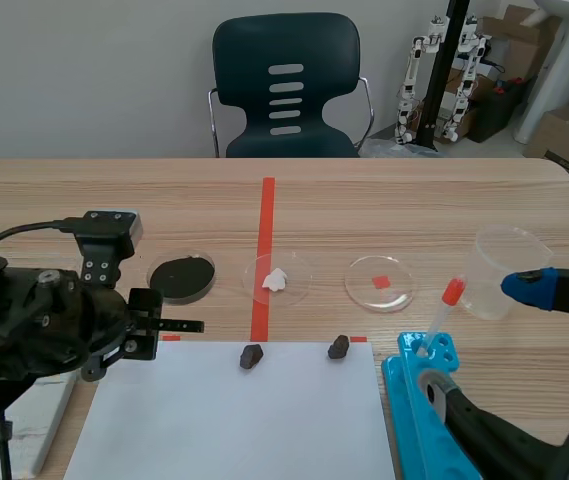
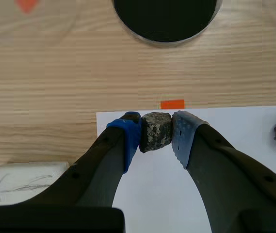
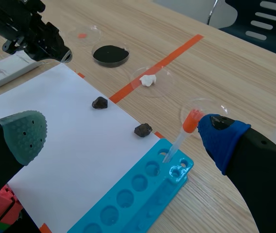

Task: Pick up the left mineral with the left hand

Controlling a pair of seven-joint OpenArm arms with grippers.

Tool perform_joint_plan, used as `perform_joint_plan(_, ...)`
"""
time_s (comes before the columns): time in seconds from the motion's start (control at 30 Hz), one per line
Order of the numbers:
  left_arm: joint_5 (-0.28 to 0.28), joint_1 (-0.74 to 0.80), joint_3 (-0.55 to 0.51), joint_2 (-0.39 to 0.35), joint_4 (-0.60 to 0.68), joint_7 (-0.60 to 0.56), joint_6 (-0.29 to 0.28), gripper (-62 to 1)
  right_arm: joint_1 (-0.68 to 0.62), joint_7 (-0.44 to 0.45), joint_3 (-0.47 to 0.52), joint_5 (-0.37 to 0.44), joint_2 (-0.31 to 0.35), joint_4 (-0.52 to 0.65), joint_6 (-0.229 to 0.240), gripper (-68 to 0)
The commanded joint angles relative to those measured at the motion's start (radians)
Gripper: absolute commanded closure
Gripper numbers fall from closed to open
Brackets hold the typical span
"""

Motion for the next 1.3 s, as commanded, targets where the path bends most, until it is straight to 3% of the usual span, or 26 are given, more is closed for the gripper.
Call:
perform_joint_plan(0.0,0.006,0.065,-0.005,-0.041,0.093,-0.081,0.001,-10.0,0.009,0.015,-0.001,0.013,0.0,0.015,0.0,-67.9)
perform_joint_plan(0.27,0.012,0.376,-0.005,-0.223,0.367,-0.484,-0.001,-10.0,0.009,0.015,-0.001,0.013,0.0,0.015,0.0,-67.9)
perform_joint_plan(0.47,0.109,0.639,-0.024,-0.317,0.495,-0.752,-0.011,-10.0,0.009,0.015,-0.001,0.013,0.0,0.015,0.0,-67.9)
perform_joint_plan(0.67,0.197,0.825,-0.041,-0.364,0.525,-0.931,-0.026,-10.0,0.009,0.015,-0.001,0.013,0.0,0.015,0.0,-67.9)
perform_joint_plan(0.9,0.282,0.924,-0.053,-0.371,0.525,-0.984,-0.027,-10.0,0.009,0.015,-0.001,0.013,0.0,0.015,0.0,-67.9)
perform_joint_plan(1.27,0.28,0.92,-0.054,-0.37,0.525,-0.983,-0.029,-10.0,0.009,0.015,-0.001,0.013,0.0,0.015,0.0,-67.9)
